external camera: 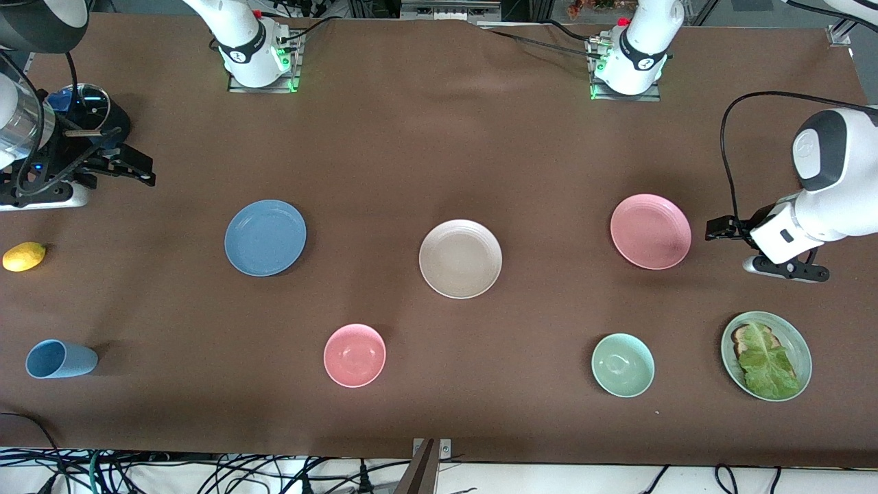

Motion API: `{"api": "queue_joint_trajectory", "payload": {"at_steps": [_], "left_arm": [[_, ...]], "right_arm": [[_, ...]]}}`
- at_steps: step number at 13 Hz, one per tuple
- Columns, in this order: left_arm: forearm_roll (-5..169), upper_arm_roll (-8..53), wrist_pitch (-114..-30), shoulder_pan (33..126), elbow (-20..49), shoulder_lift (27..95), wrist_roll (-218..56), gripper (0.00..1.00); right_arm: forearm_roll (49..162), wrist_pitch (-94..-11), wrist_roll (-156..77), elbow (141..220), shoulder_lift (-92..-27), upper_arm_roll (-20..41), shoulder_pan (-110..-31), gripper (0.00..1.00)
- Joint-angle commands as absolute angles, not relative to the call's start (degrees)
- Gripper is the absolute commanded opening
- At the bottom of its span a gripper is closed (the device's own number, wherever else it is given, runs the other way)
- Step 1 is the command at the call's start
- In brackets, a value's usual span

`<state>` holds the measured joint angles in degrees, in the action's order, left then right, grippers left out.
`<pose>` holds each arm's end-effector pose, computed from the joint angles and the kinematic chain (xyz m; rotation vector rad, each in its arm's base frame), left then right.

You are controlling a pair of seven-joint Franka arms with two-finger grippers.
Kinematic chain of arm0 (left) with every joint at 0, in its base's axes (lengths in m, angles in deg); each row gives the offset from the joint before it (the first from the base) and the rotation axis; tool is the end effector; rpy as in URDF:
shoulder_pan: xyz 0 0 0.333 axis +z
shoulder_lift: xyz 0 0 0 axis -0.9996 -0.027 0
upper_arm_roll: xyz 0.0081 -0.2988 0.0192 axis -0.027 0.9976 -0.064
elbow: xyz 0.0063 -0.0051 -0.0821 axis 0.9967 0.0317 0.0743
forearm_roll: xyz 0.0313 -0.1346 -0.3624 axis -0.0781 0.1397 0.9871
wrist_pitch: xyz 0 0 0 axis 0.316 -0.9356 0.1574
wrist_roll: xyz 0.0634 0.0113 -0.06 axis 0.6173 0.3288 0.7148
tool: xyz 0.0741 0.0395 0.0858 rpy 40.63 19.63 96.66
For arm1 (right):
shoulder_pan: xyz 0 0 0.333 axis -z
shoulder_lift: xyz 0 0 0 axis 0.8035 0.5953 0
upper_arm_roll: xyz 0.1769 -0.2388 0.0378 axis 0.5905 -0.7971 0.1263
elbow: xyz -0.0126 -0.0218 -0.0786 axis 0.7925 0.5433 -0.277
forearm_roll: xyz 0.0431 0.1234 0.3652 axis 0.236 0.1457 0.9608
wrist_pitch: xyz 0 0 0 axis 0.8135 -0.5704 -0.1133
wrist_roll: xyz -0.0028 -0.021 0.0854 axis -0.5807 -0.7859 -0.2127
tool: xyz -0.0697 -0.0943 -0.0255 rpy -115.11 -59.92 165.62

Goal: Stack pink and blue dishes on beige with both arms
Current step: 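Reach the left gripper to the pink plate rim and grasp it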

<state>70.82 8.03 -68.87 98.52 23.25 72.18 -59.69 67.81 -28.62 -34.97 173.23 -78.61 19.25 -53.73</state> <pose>0.5811 0.0679 0.3349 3.1078 -0.2491 -0.2368 0.5675 0.0304 0.5444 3.1275 0.1087 -0.1137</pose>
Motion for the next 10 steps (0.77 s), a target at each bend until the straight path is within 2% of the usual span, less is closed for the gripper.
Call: {"api": "queue_joint_trajectory", "payload": {"at_steps": [1,3,4,8,10], "left_arm": [[69.21,8.23,-77.09,99.96,33.03,76.05,-56.99,1.00],[69.21,8.23,-85.61,102.15,39.62,75.88,-56.55,1.00],[69.21,8.23,-86.69,103.20,40.43,74.83,-54.37,1.00],[69.21,8.31,-87.40,103.22,39.83,68.42,-50.92,1.00],[69.21,8.31,-90.90,103.04,40.26,65.95,-51.10,1.00]], "right_arm": [[68.07,-27.65,-34.42,172.30,-78.53,19.73,-53.38,1.00],[67.99,-27.65,-34.42,172.30,-78.53,19.73,-53.38,1.00],[67.99,-27.65,-34.42,172.30,-78.53,19.73,-53.38,1.00],[68.08,-27.65,-34.42,172.30,-78.53,19.73,-53.38,1.00],[67.99,-27.74,-34.42,172.30,-78.53,19.73,-53.38,1.00]]}}
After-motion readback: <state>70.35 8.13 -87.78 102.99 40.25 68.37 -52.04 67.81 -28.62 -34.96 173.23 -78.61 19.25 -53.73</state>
